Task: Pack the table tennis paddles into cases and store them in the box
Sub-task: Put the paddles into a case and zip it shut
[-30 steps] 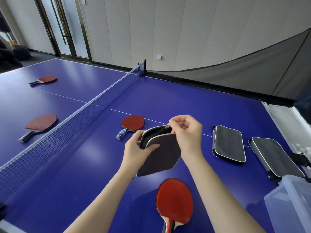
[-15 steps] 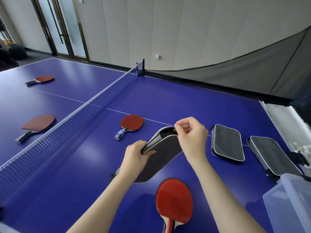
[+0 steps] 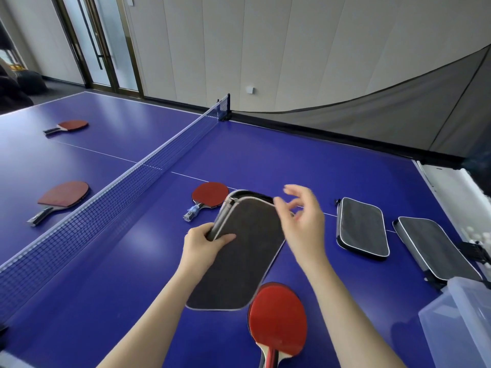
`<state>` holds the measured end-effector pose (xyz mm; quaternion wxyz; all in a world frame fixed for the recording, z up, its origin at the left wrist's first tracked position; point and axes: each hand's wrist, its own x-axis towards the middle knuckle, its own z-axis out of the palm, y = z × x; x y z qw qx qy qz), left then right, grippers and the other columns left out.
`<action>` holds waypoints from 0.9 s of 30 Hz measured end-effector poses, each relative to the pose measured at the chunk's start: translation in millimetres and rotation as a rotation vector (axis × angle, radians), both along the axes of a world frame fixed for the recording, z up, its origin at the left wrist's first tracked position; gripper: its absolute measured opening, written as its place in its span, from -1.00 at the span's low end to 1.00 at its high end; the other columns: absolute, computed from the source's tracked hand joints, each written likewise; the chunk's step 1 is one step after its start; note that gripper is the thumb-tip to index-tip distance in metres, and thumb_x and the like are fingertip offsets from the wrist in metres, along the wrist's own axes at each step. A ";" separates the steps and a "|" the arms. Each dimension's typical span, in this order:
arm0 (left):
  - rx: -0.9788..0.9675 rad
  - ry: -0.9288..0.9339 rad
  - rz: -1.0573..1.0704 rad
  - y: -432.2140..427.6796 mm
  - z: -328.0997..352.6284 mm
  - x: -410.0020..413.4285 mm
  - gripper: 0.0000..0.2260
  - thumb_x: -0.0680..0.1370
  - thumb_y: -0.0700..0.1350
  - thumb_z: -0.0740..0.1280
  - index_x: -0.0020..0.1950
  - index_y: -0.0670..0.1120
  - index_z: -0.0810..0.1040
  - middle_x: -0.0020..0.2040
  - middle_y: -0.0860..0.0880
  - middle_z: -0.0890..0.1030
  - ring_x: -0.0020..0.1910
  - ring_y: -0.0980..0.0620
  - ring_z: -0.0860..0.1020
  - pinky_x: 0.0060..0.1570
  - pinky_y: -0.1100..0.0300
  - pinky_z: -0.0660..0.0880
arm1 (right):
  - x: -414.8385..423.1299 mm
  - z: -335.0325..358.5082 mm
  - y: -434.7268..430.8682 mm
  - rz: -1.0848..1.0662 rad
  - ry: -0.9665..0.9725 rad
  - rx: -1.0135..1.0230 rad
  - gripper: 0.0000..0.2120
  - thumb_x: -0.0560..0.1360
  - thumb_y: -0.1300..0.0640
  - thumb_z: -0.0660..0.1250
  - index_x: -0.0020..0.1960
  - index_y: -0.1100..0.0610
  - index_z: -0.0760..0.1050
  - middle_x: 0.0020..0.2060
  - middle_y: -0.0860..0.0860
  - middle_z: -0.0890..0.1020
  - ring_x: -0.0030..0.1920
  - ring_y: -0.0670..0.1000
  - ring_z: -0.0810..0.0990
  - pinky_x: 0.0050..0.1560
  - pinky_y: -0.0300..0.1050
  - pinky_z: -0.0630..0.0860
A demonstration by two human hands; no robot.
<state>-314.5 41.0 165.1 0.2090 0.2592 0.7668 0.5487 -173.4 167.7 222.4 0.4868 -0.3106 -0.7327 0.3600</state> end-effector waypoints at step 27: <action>-0.110 -0.224 -0.127 20.1 -31.1 80.0 -0.22 0.51 0.27 0.23 0.57 0.11 -0.13 0.58 0.04 -0.18 0.56 0.03 -0.17 0.48 0.07 -0.05 | 7.3 -83.6 -28.8 0.342 0.075 -0.847 -0.77 0.57 0.07 0.27 -0.06 0.23 0.59 -0.05 0.28 0.66 0.05 0.29 0.62 0.16 0.32 0.48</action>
